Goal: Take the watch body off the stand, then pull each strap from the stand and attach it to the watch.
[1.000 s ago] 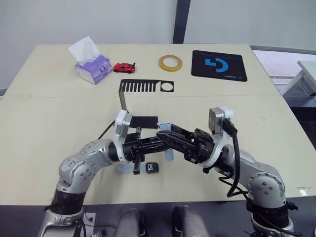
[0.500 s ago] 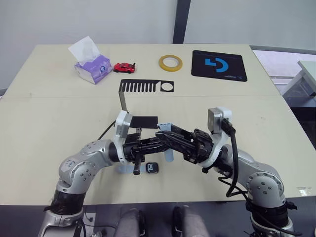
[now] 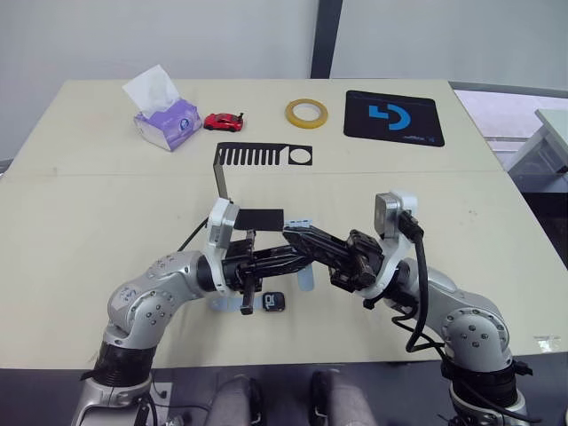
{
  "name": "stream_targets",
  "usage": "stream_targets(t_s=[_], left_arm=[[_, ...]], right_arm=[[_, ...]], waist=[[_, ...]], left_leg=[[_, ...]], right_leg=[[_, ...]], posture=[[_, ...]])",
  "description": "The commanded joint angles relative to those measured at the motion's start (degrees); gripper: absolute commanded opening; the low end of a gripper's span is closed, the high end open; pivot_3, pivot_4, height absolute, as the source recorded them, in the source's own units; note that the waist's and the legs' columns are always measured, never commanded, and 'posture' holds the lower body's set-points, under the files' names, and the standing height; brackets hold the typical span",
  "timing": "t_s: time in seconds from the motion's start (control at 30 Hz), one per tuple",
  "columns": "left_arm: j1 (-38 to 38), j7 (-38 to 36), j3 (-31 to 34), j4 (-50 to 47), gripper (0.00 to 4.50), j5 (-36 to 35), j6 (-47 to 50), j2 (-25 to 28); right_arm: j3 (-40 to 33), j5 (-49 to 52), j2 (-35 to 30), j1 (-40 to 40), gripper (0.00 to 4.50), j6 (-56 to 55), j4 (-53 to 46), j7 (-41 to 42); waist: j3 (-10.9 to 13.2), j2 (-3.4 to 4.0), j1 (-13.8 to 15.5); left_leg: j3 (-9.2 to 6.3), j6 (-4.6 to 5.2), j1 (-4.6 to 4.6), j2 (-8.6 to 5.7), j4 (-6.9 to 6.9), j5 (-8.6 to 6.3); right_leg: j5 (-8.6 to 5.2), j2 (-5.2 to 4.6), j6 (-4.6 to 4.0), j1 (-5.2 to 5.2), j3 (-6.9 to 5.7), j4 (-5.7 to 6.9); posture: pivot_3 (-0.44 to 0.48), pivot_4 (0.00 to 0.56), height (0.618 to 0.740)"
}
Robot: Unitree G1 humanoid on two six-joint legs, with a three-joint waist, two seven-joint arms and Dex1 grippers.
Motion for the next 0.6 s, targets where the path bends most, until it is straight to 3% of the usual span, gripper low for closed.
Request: stream_targets(t_s=[0.03,0.13,0.27,0.43,0.6], left_arm=[[0.2,-0.6,2.5,-2.9,1.49,0.3,-2.2,1.8],[0.7,-3.2,5.2,-2.5,2.73,2.5,-5.6,5.3],[4.5,-13.7,6.5,1.5,4.43,15.4,-21.8,14.2],[10.1,-20.0,7.1,8.5,4.43,25.4,-39.9,18.2],[14.0,-17.0,5.5,8.0,4.43,31.4,-46.1,17.7]], right_arm=[[-0.3,0.4,-0.7,-0.5,0.0,-0.8,-2.1,1.9],[-1.9,-2.4,-3.7,-0.2,0.0,-2.1,-3.7,4.1],[-4.7,-14.1,-12.8,5.4,0.0,-9.1,-5.8,13.3],[-9.1,-28.0,-18.2,15.0,0.0,-24.6,-3.3,23.2],[-15.7,-35.2,-19.7,24.4,0.0,-36.1,1.1,28.9]], waist=[[0.0,0.0,0.0],[0.0,0.0,0.0],[0.0,0.0,0.0],[0.0,0.0,0.2],[0.0,0.0,0.9]], left_leg=[[0.0,0.0,0.0,0.01,0.0,0.0],[0.0,0.0,-0.01,0.01,0.0,0.0],[0.01,-0.01,-0.01,0.01,-0.03,-0.01],[0.09,0.09,0.0,-0.05,-0.08,-0.15],[0.08,0.12,0.0,-0.04,-0.07,-0.19]], right_leg=[[0.0,0.0,0.0,0.0,0.0,0.0],[0.0,0.0,0.0,0.0,-0.01,-0.01],[0.0,0.03,0.0,-0.01,-0.03,-0.07],[0.0,0.0,0.0,-0.02,-0.15,-0.18],[0.01,-0.07,0.02,0.01,-0.1,-0.2]], posture=[[0.0,0.15,0.74],[0.0,0.15,0.74],[0.0,0.15,0.74],[0.0,0.15,0.74],[0.0,0.15,0.74]])
